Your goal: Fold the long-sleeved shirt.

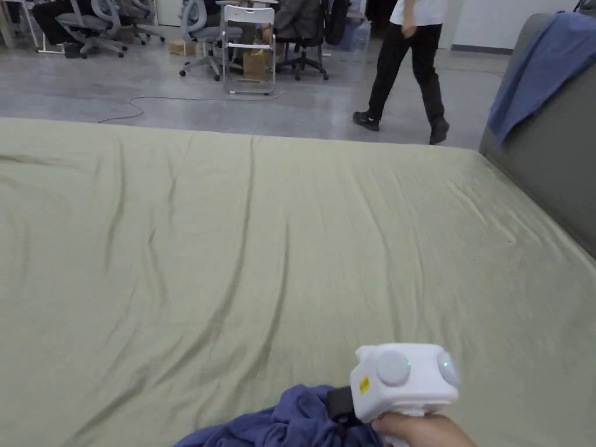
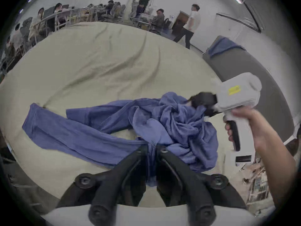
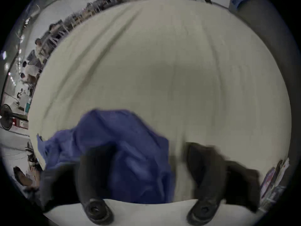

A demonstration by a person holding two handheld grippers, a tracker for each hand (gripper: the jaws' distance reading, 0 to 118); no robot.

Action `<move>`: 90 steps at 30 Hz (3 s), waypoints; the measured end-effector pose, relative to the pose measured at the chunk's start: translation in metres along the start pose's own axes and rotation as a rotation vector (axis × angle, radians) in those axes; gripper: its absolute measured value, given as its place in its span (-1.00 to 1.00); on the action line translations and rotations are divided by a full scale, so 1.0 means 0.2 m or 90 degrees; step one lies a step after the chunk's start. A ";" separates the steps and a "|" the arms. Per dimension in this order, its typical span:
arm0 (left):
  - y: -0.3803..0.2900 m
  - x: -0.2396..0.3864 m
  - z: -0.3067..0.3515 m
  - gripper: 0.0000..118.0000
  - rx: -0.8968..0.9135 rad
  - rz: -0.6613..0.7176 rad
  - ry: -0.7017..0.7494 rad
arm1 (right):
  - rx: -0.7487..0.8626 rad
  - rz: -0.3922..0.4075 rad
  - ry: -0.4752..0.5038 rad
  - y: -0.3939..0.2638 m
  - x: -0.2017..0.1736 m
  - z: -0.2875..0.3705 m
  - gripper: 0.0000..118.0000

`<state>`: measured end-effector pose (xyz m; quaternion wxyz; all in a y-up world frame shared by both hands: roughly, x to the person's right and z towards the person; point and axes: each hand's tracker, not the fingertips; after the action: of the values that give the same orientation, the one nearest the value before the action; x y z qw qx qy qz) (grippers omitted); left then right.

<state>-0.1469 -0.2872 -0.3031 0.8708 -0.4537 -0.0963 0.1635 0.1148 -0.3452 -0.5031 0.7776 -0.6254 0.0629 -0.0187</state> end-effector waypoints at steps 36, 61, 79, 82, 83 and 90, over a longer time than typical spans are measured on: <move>1.93 0.21 1.01 -0.91 0.414 0.106 -0.081 | 0.621 -0.075 -0.052 0.55 -0.05 2.51 -0.97; 1.22 -0.53 -0.46 -0.91 0.053 0.042 0.097 | 0.182 -0.174 -0.024 0.44 0.24 0.35 -0.97; 0.09 -0.65 0.20 -0.91 -0.095 0.044 0.076 | 0.027 -0.123 -0.017 -0.80 0.36 0.39 -0.95; 0.08 -0.76 0.05 -0.81 -0.129 0.117 0.069 | -0.005 -0.129 -0.007 -0.78 0.39 0.27 -0.88; 0.07 -0.79 0.00 -0.81 -0.135 0.155 0.072 | -0.003 -0.139 -0.002 -0.78 0.41 0.27 -0.88; 0.09 -0.60 0.39 1.00 0.075 0.106 0.025 | 0.226 -0.132 -0.041 -0.86 0.41 0.80 0.73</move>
<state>-0.2864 -0.2628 -0.2755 0.8811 -0.4112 -0.0311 0.2314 0.2234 -0.2357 -0.3075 0.8712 -0.4818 -0.0308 -0.0893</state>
